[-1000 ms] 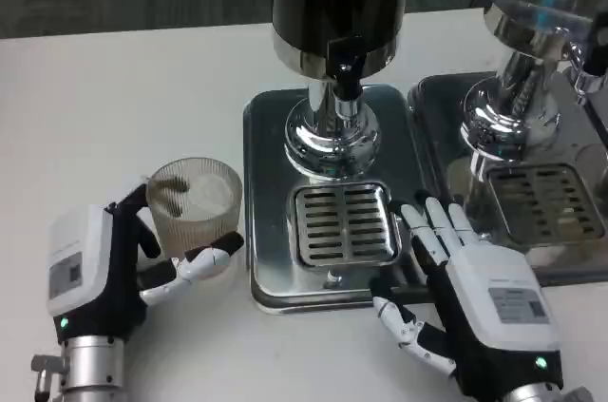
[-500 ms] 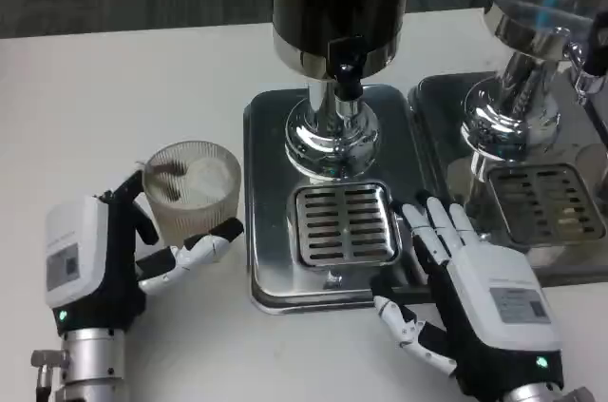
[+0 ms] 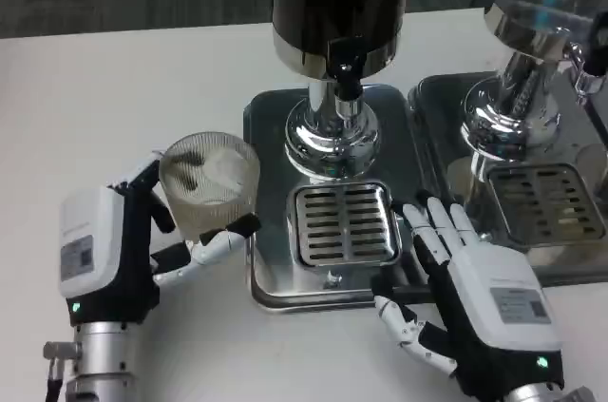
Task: Grasp the cup under the faucet to collect the drink, then remove the cup.
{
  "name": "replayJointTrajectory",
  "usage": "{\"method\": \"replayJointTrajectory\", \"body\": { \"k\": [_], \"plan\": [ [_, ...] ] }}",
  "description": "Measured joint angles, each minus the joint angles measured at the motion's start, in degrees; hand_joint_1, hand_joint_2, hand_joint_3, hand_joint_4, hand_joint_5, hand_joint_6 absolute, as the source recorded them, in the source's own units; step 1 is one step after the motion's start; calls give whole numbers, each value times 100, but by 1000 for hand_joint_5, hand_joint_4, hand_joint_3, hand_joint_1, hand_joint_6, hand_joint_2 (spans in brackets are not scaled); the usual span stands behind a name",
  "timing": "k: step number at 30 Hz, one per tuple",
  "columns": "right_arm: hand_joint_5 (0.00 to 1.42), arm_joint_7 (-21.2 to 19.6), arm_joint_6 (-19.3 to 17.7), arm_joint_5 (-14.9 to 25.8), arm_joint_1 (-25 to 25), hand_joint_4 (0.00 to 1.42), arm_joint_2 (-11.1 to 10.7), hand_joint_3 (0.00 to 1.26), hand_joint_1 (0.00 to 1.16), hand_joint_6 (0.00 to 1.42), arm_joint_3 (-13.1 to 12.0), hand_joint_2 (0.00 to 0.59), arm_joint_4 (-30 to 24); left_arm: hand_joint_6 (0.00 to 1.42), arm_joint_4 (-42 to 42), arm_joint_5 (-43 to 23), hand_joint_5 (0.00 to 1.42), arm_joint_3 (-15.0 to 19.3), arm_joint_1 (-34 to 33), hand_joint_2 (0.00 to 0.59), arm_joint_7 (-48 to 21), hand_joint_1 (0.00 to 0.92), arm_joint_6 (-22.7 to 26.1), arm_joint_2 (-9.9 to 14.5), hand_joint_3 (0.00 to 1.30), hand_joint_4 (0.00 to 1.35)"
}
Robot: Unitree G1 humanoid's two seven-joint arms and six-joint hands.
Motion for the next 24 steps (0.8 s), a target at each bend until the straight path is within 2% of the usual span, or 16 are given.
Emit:
{"method": "replayJointTrajectory", "body": {
  "k": [8,17,24],
  "plan": [
    [3,0,-16,78,-16,0,-42,85,187,195,-1,433,5,1260,-13,204,1008,-274,-62,33,-86,623,0,-86,601,806],
    [3,0,-17,90,-9,0,-105,73,206,196,1,444,-1,1260,242,464,997,-646,-748,22,-222,632,161,-258,601,814],
    [3,-1,8,76,123,0,-102,74,213,199,-17,443,-89,1255,646,459,1008,-798,-1113,20,-313,638,294,-573,609,817]
  ]
}}
